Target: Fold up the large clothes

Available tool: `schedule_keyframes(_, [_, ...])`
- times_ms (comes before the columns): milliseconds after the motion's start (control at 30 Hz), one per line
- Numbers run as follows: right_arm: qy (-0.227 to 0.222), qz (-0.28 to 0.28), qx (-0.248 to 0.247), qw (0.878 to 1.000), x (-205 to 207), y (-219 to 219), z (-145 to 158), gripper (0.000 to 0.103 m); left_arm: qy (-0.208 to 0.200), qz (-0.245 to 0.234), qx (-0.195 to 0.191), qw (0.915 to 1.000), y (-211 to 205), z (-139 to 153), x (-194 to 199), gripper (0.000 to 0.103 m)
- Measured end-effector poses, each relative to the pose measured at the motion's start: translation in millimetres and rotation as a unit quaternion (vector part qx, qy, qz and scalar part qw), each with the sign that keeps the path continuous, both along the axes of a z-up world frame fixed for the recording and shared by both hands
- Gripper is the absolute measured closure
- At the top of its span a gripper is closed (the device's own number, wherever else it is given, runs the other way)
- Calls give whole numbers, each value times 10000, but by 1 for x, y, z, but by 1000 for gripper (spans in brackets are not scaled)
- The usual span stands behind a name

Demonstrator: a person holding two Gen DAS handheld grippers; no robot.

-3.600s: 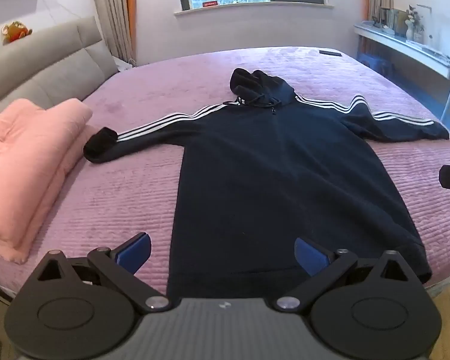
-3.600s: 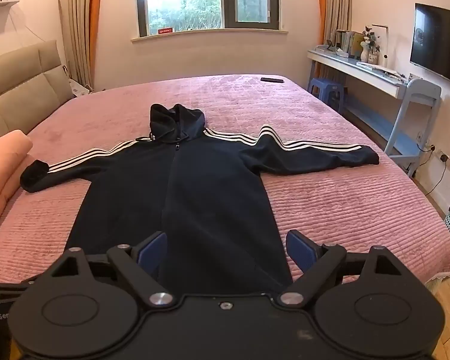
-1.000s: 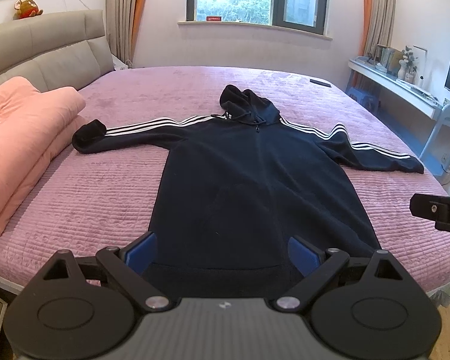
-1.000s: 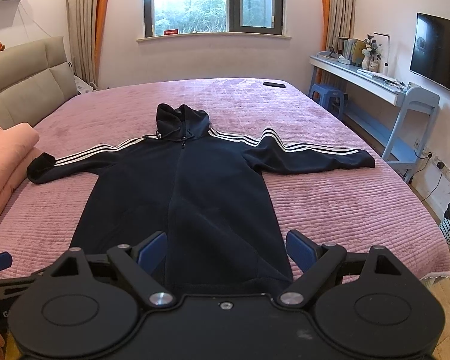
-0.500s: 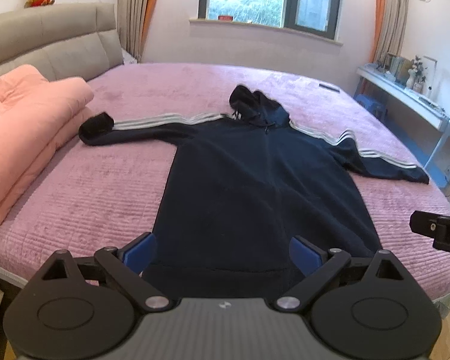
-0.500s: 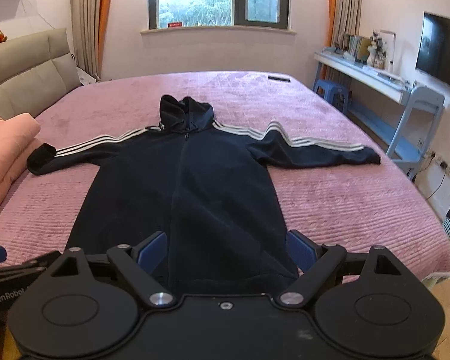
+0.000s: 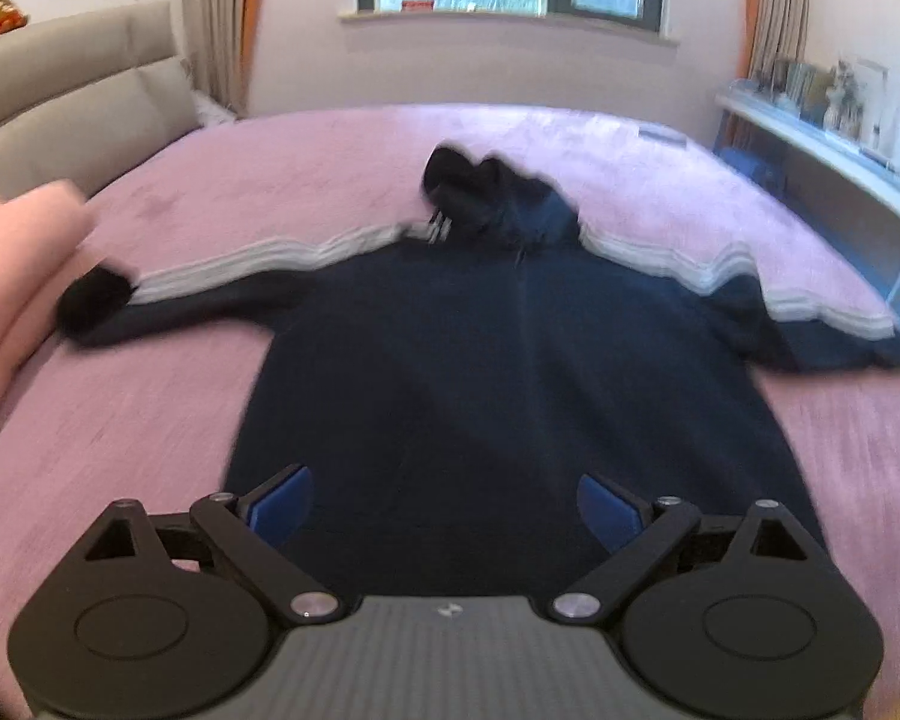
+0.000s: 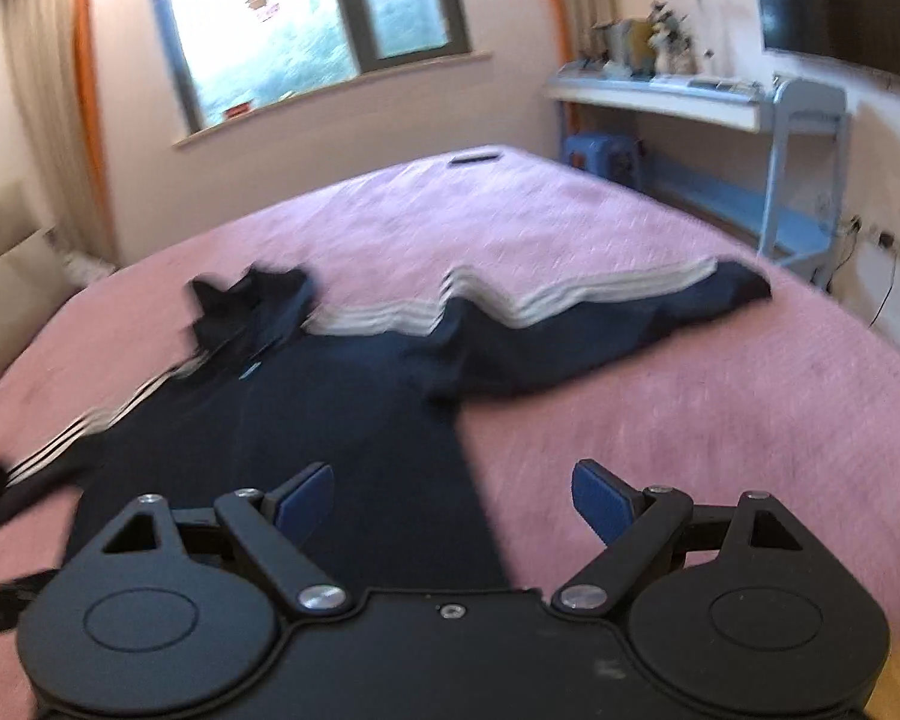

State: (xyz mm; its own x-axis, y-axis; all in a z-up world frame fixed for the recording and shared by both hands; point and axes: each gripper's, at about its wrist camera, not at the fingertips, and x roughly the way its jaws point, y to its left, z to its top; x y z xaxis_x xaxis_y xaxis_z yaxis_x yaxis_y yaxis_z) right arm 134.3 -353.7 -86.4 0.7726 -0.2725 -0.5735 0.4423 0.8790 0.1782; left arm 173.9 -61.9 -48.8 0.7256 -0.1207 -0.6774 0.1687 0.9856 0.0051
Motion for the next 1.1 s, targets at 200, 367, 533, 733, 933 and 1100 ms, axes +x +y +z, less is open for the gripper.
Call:
schedule_keyframes(200, [285,-923,85,9953,88,-95,-35,1,-640,-73,-228,9977,-41,-11,96,7])
schedule_keyframes(367, [347,-1503,379,9873,100,-194,-41,1,-468,-137,-86,9988,-66,-10,128,6])
schedule_keyframes(533, [401,-1885,806,9779,111,-301,-50,1,-133,-211,195,9995,-107,-8,151,6])
schedule_keyframes(733, [540,-2110,1681,9614,144,-404,-89,9,243,-288,179,9991,-169,-9,177,6])
schedule_keyframes(933, [711,-2401,2147,9440,161,-456,-128,8,226,-821,247,9961,-242,-22,206,2])
schedule_keyframes(1100, [806,-2073,2010,9540,178,-450,-129,84,486,-1105,138,9926,-295,-53,240,6])
